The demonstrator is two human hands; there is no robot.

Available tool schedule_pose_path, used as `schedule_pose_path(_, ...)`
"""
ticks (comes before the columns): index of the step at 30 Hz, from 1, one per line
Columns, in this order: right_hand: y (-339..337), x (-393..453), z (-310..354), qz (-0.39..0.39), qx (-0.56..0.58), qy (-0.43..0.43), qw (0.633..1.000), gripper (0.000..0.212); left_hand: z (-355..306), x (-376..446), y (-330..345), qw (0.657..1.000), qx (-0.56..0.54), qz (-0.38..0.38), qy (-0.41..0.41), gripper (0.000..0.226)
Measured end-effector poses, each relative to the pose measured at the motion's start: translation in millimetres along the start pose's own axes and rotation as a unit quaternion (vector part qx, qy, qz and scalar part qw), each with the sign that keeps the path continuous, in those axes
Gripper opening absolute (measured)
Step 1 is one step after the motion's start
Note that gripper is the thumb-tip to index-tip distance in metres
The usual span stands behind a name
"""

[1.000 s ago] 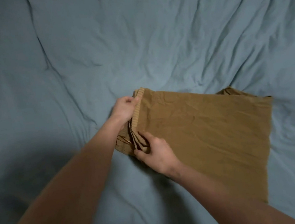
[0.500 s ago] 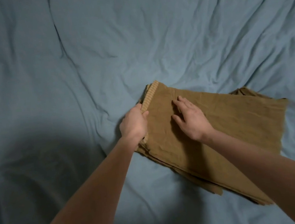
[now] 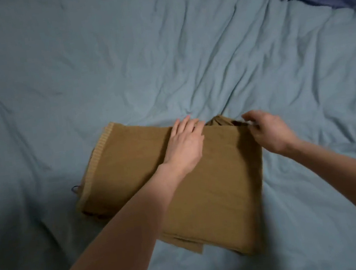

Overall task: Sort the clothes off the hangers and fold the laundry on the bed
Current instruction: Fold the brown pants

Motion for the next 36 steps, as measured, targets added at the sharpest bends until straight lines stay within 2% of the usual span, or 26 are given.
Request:
schedule_pose_path(2,3.5,-0.6,-9.2,0.025,-0.043,-0.056,0.997,0.025,-10.0,20.4,16.5,0.998,0.035,0.045,0.035,0.053)
schedule_pose_path(3,6.6,-4.5,-9.3,0.013,-0.071,-0.101,0.992,0.022,-12.6,25.4,22.3,0.996,0.05,0.053,0.053,0.053)
schedule_pose_path(6,17.9,-37.2,0.4,-0.082,-0.154,-0.263,0.949,0.002,-20.1,20.2,22.7,0.988,0.094,0.013,0.125,0.033)
schedule_pose_path(8,28.0,-59.4,2.4,-0.096,-0.184,-0.347,0.915,0.013,-24.8,9.2,22.5,0.975,0.116,-0.016,0.187,0.031)
schedule_pose_path(10,31.9,-64.7,1.2,-0.075,-0.177,-0.372,0.908,0.018,-26.2,-0.1,23.2,0.968,0.108,-0.02,0.226,0.034)
schedule_pose_path(14,31.8,-42.8,7.6,-0.007,-0.167,-0.386,0.907,0.017,-16.4,0.8,24.4,0.967,0.091,-0.017,0.239,0.034)
schedule_pose_path(16,28.1,-29.1,6.1,0.007,-0.19,-0.383,0.904,0.023,-12.6,2.2,26.5,0.971,0.069,-0.031,0.228,0.018)
schedule_pose_path(18,18.5,-11.1,-3.3,0.023,-0.232,-0.345,0.909,0.041,-12.1,3.8,27.6,0.975,0.06,-0.072,0.203,0.023)
schedule_pose_path(20,6.3,5.5,-12.2,0.041,-0.218,-0.281,0.934,0.044,-11.5,8.1,27.2,0.977,0.055,-0.124,0.162,0.024)
schedule_pose_path(23,1.5,25.8,-23.1,0.062,-0.045,-0.159,0.984,0.025,-10.0,19.8,30.3,0.982,0.056,-0.165,0.076,0.019)
schedule_pose_path(25,4.1,29.9,-31.1,0.071,0.09,-0.092,0.989,0.022,-7.8,26.8,37.5,0.984,0.078,-0.156,0.045,0.021)
schedule_pose_path(27,8.6,31.6,-40.9,0.068,0.125,-0.084,0.986,0.018,-2.3,30.3,45.9,0.983,0.109,-0.14,0.037,0.023)
schedule_pose_path(29,16.3,33.9,-45.2,0.04,0.03,-0.109,0.993,0.013,8.5,33.5,49.9,0.981,0.155,-0.118,0.021,0.021)
schedule_pose_path(31,24.4,31.3,-37.9,-0.041,-0.105,-0.15,0.982,0.004,18.1,32.7,50.2,0.977,0.184,-0.107,-0.015,0.016)
schedule_pose_path(32,27.2,23.4,-31.7,-0.097,-0.135,-0.15,0.975,0.007,18.6,28.9,48.4,0.976,0.183,-0.113,-0.029,0.019)
schedule_pose_path(34,31.9,-6.7,-20.5,-0.168,-0.099,-0.121,0.973,0.017,8.8,13.0,42.0,0.979,0.149,-0.136,-0.025,0.026)
schedule_pose_path(36,45.8,-53.4,-9.7,-0.174,-0.011,-0.126,0.977,0.027,-11.8,-13.5,38.1,0.985,0.099,-0.138,0.006,0.03)
Point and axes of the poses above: each hand's wrist, its own x-axis towards the middle knuckle, its own y-axis out of the palm, z = x × y, the point moved 5 cm from there along x, towards the middle knuckle, and after that the axes turned 4 degrees about y, right-handed, at the moved point
